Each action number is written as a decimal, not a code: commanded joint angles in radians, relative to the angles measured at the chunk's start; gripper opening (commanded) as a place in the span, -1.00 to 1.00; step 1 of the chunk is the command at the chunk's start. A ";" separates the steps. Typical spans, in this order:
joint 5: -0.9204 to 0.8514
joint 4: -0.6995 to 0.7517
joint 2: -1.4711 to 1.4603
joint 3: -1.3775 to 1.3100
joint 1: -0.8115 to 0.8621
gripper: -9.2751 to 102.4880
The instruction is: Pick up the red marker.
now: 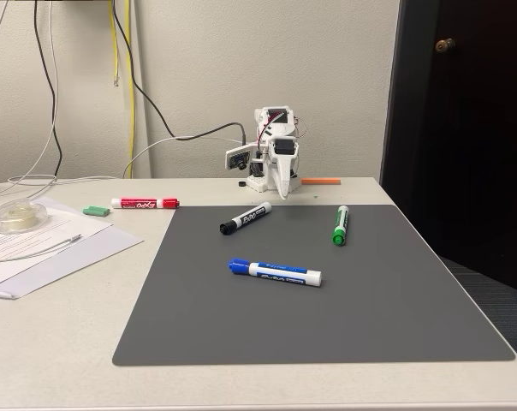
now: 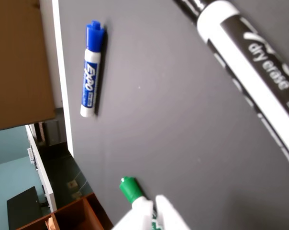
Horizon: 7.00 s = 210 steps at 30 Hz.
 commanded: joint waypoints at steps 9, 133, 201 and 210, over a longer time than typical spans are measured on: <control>-0.005 0.003 0.009 -0.005 0.000 -0.83; -1.516 1.009 -2.224 -2.485 1.203 -0.42; -1.209 0.940 -2.421 -2.465 1.167 -0.47; -1.201 0.953 -2.448 -2.465 1.183 -0.44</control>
